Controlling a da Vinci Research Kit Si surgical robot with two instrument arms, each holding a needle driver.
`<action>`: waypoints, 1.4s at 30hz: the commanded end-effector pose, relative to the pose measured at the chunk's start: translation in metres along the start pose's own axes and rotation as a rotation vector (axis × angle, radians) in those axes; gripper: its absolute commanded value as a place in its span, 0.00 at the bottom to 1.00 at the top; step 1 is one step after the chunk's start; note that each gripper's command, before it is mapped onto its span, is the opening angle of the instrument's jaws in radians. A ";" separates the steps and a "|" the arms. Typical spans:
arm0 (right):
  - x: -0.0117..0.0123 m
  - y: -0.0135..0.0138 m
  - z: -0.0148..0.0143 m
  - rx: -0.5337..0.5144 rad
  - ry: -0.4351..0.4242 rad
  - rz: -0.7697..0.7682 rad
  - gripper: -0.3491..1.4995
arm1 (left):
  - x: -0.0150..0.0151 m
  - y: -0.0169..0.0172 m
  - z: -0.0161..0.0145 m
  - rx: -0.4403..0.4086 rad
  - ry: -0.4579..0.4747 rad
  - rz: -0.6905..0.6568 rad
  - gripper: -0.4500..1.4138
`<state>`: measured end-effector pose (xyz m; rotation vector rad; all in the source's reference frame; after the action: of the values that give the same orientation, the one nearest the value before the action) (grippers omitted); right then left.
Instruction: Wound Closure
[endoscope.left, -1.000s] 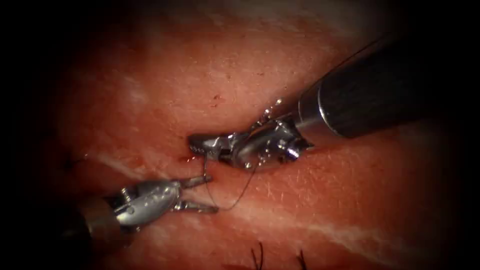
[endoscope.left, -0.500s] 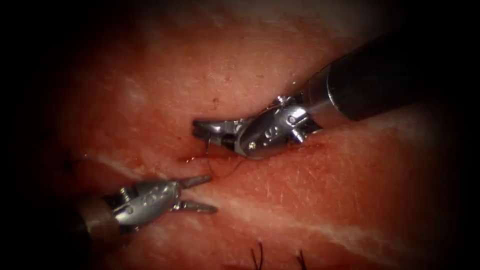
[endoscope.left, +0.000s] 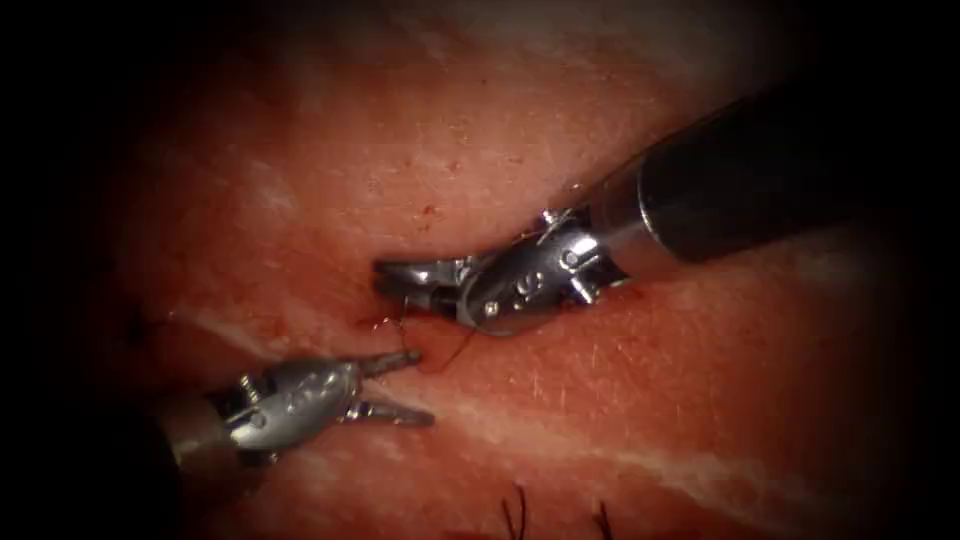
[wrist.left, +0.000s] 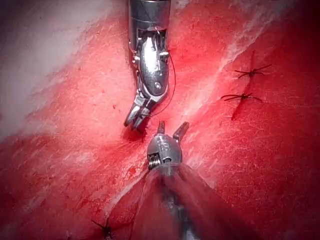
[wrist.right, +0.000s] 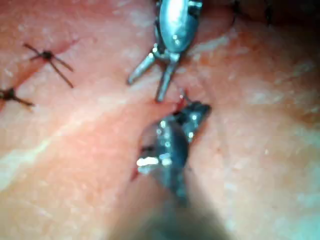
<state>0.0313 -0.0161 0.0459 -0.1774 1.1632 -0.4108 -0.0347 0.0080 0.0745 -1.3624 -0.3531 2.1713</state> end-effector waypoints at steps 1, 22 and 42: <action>0.0002 -0.0018 0.0007 0.013 0.004 -0.006 0.00 | -0.0007 0.0004 0.0009 -0.002 0.000 -0.003 0.32; 0.0009 -0.0012 -0.0002 0.036 0.004 -0.105 0.00 | -0.0008 0.0003 0.0007 -0.004 0.000 -0.002 0.32; -0.0024 -0.0040 -0.0003 0.074 -0.011 -0.113 0.00 | -0.0014 0.0002 -0.0007 -0.021 -0.015 -0.021 0.31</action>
<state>0.0291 -0.0178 0.0488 -0.1855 1.1263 -0.5506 -0.0329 0.0077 0.0743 -1.3492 -0.3908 2.1718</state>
